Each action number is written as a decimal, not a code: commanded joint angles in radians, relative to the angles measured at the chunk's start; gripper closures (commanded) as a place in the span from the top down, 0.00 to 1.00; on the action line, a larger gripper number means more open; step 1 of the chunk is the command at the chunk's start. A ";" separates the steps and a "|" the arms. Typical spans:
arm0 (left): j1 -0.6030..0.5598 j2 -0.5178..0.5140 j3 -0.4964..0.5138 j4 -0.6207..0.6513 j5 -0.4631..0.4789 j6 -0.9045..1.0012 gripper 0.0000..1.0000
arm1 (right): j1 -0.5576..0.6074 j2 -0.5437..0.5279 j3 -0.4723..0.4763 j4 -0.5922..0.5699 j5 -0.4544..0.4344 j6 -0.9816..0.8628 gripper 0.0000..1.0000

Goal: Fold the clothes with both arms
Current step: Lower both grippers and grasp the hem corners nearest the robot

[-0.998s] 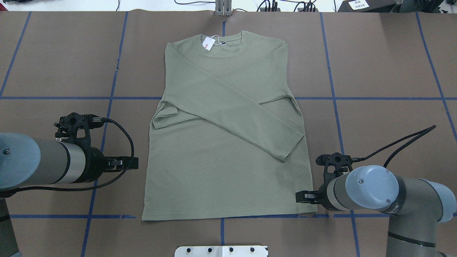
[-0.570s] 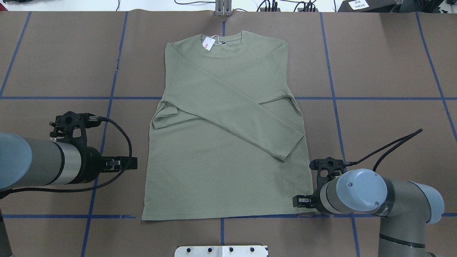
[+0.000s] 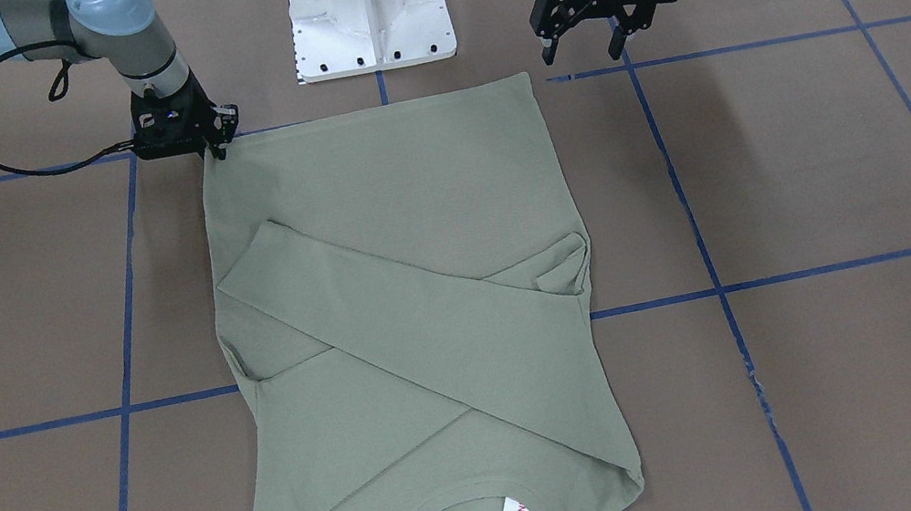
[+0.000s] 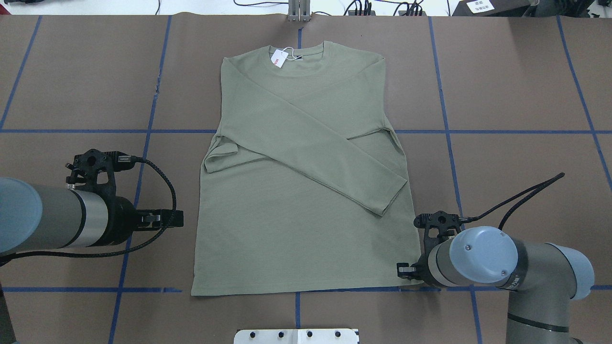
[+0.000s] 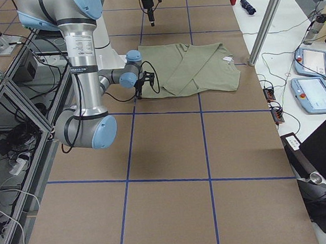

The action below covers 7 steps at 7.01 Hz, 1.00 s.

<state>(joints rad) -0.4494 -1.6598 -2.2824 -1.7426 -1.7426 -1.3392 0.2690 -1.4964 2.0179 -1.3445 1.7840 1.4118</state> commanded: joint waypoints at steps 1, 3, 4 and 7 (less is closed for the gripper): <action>0.000 -0.002 0.004 0.000 0.002 0.000 1.00 | 0.002 -0.001 0.007 0.001 0.000 0.001 0.00; 0.012 -0.009 0.042 0.000 0.008 -0.011 1.00 | 0.004 -0.001 0.028 0.001 -0.005 0.003 0.00; 0.026 -0.014 0.073 -0.001 0.000 -0.068 1.00 | 0.006 -0.005 0.056 0.001 -0.005 0.004 0.00; 0.245 -0.061 0.150 0.000 0.018 -0.282 1.00 | 0.010 -0.005 0.104 -0.001 -0.005 0.003 0.00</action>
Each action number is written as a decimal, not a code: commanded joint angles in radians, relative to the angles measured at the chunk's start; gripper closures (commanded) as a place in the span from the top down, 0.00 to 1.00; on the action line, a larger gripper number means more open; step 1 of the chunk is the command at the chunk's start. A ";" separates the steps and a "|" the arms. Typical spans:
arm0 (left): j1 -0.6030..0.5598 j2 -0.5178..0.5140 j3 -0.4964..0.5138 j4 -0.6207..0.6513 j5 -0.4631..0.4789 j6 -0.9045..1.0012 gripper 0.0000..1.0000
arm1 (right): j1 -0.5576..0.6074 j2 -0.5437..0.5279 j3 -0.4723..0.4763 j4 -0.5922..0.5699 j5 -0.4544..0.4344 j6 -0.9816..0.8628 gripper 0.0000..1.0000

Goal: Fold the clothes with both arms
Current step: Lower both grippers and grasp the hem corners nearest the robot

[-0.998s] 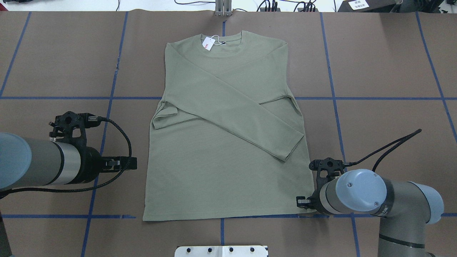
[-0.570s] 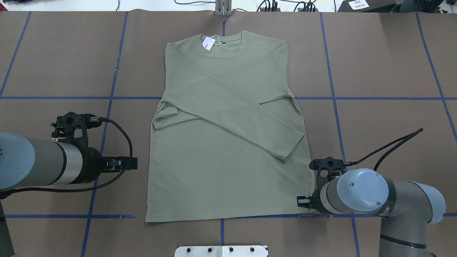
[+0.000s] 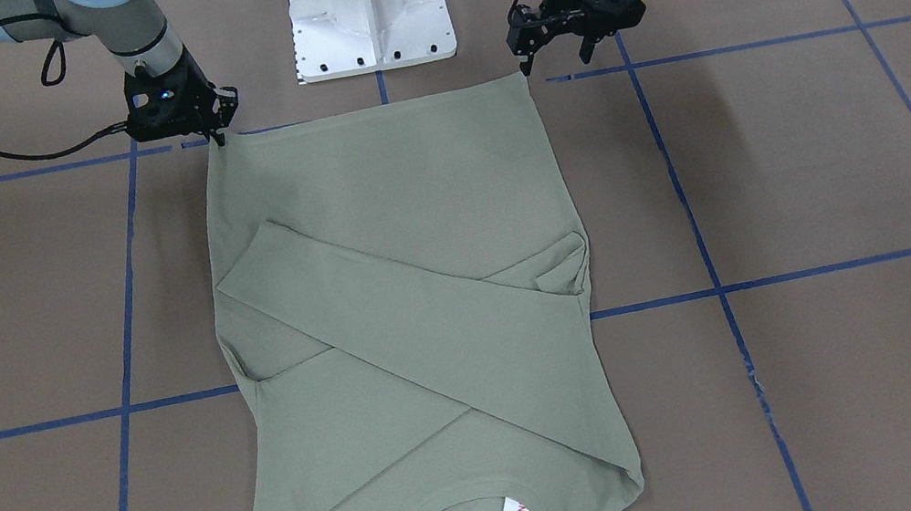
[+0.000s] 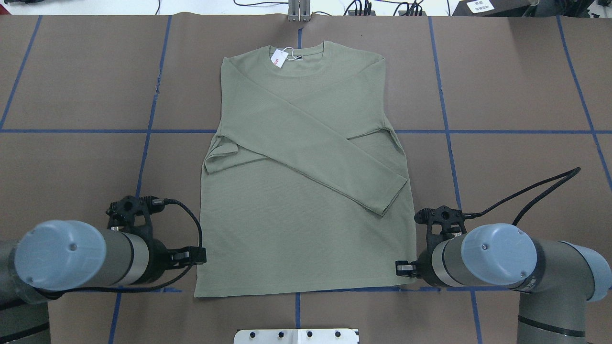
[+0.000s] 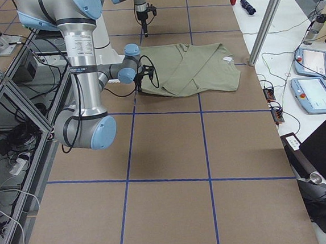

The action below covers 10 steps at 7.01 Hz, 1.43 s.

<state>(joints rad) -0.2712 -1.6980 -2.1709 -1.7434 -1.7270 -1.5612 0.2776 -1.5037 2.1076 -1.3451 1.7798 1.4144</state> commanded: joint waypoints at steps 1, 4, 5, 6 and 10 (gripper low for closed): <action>0.075 -0.087 0.133 0.001 0.016 -0.059 1.00 | 0.008 0.003 0.014 0.001 0.000 0.000 0.00; 0.075 -0.114 0.191 0.004 0.046 -0.056 0.96 | 0.012 0.007 0.014 0.000 0.000 0.000 0.00; 0.073 -0.111 0.185 0.005 0.046 -0.057 0.94 | 0.014 0.007 0.014 0.000 0.000 0.000 0.00; 0.075 -0.109 0.184 0.005 0.046 -0.059 0.82 | 0.015 0.007 0.014 0.000 0.000 0.000 0.00; 0.079 -0.103 0.178 0.005 0.046 -0.059 0.23 | 0.018 0.002 0.019 0.000 0.001 0.000 0.00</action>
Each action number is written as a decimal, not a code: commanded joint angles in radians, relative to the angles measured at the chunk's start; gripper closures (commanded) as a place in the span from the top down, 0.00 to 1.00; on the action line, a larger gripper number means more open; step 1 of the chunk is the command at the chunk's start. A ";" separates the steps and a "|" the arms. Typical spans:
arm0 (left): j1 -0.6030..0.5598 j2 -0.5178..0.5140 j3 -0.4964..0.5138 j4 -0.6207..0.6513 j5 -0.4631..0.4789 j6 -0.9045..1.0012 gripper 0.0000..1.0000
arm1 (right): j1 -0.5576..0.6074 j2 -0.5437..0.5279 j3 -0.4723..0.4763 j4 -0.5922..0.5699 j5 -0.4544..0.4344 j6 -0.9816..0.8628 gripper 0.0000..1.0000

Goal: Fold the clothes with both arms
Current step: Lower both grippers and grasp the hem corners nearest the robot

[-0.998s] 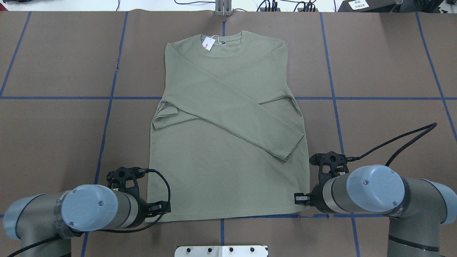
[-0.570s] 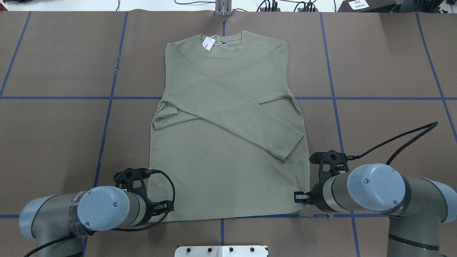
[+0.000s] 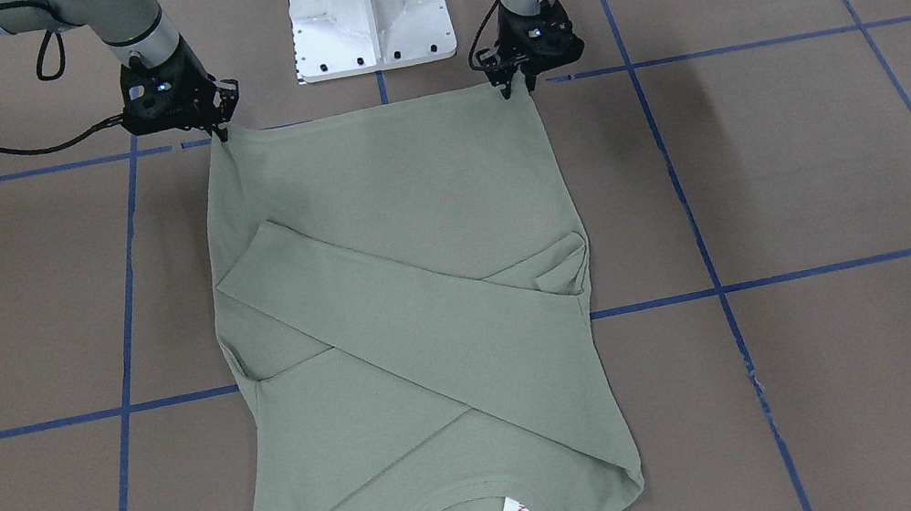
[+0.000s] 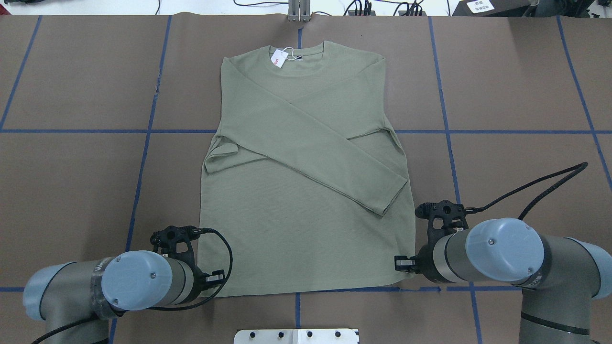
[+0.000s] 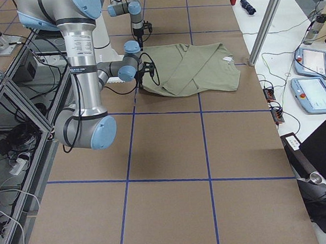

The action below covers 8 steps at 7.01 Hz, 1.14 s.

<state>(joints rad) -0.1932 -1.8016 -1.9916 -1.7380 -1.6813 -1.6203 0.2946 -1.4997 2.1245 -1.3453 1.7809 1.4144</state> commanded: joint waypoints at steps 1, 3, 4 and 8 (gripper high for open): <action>0.001 -0.001 -0.004 0.000 0.000 0.000 0.02 | 0.003 -0.005 0.005 0.000 0.000 0.000 0.00; 0.000 -0.001 -0.033 0.006 -0.005 0.000 0.00 | 0.008 -0.008 0.009 -0.002 0.000 0.000 0.00; -0.002 0.011 -0.073 0.032 -0.008 0.000 0.00 | 0.014 -0.019 0.031 -0.005 0.008 0.000 0.00; 0.066 0.016 -0.324 0.310 -0.012 0.007 0.00 | 0.038 -0.152 0.190 -0.011 0.216 0.002 0.00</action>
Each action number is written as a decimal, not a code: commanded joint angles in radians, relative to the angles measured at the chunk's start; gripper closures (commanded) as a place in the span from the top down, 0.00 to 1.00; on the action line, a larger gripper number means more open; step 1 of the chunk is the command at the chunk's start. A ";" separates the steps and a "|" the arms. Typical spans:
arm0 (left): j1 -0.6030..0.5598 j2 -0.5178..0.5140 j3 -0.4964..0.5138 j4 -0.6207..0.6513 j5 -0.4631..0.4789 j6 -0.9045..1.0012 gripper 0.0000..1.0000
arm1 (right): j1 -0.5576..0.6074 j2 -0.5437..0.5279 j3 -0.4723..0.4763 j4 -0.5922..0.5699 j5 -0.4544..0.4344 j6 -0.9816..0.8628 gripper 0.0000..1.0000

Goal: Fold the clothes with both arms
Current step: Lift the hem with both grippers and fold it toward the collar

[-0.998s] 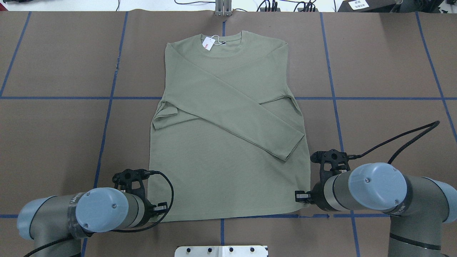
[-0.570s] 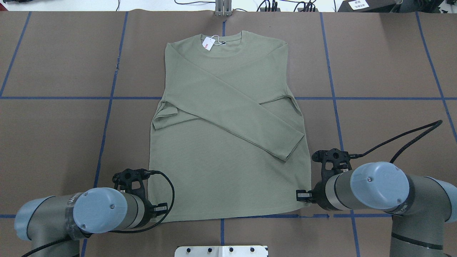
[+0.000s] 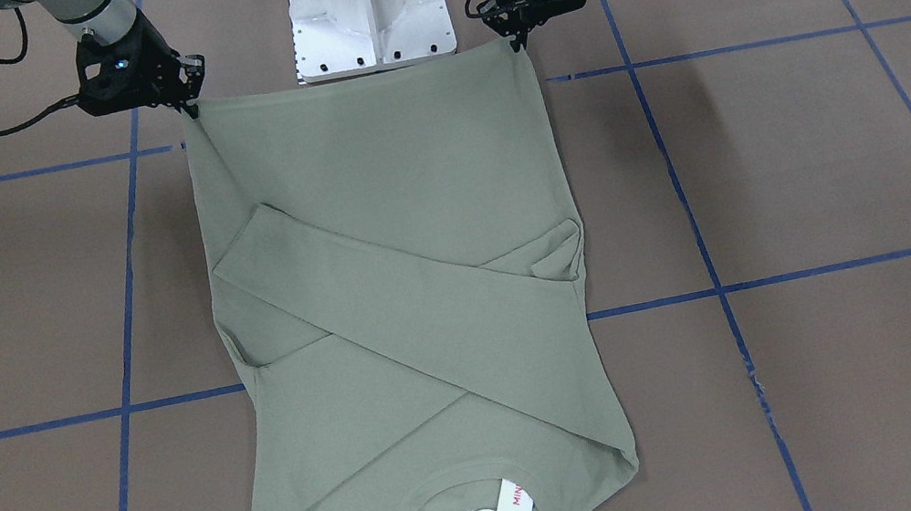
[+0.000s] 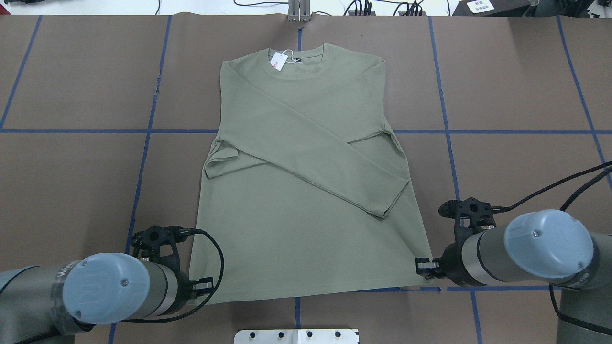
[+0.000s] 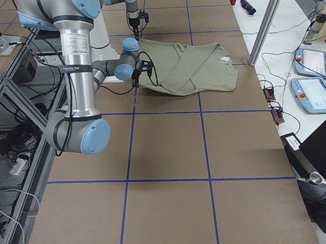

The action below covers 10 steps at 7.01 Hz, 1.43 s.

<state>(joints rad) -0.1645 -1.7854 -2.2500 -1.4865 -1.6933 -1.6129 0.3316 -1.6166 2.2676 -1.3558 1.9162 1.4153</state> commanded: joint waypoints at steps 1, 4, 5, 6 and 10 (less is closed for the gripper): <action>0.071 -0.002 -0.106 0.096 -0.002 -0.001 0.00 | 0.004 -0.049 0.070 0.000 0.168 0.001 0.00; 0.070 -0.031 -0.134 0.143 -0.041 0.002 0.00 | 0.085 -0.037 0.067 0.004 0.236 -0.003 0.00; -0.004 -0.041 -0.131 0.140 -0.046 0.046 0.00 | 0.166 0.004 0.043 0.007 0.236 -0.012 0.00; -0.105 -0.073 -0.125 0.143 -0.049 0.129 0.00 | 0.244 0.050 0.003 0.009 0.236 -0.016 0.00; -0.476 -0.191 0.006 0.144 -0.161 0.352 0.00 | 0.507 0.352 -0.278 0.010 0.234 -0.112 0.00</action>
<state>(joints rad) -0.5549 -1.9132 -2.3184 -1.3428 -1.8405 -1.3048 0.7619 -1.3786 2.1029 -1.3447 2.1517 1.3588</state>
